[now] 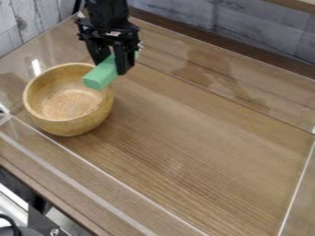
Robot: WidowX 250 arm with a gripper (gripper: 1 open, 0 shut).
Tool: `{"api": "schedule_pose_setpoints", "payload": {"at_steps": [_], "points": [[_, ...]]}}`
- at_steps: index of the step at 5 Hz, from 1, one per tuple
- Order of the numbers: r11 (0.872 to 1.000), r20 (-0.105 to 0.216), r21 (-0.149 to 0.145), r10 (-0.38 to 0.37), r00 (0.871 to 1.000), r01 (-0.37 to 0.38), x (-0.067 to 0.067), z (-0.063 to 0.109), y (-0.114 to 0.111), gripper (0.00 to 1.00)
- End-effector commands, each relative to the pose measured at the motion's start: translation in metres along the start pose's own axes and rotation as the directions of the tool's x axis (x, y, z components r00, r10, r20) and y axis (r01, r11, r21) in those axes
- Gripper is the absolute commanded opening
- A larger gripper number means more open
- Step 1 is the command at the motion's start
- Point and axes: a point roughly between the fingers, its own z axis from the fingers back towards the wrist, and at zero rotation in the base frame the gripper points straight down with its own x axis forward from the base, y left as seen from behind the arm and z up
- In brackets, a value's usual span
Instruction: Put green object into wooden bowl
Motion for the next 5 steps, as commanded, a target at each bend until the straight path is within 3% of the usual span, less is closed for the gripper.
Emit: {"api": "schedule_pose_setpoints", "payload": {"at_steps": [1,3,5], "points": [[0.999,0.078,0.035,0.007,0.997,-0.010,0.006,0.026,0.006,0.00],[0.997,0.067,0.036,-0.065,0.996,0.062,0.003,0.038,0.000,0.00],[0.981,0.050,0.032,-0.195,0.980,0.194,-0.001,0.036,0.013,0.00]]}}
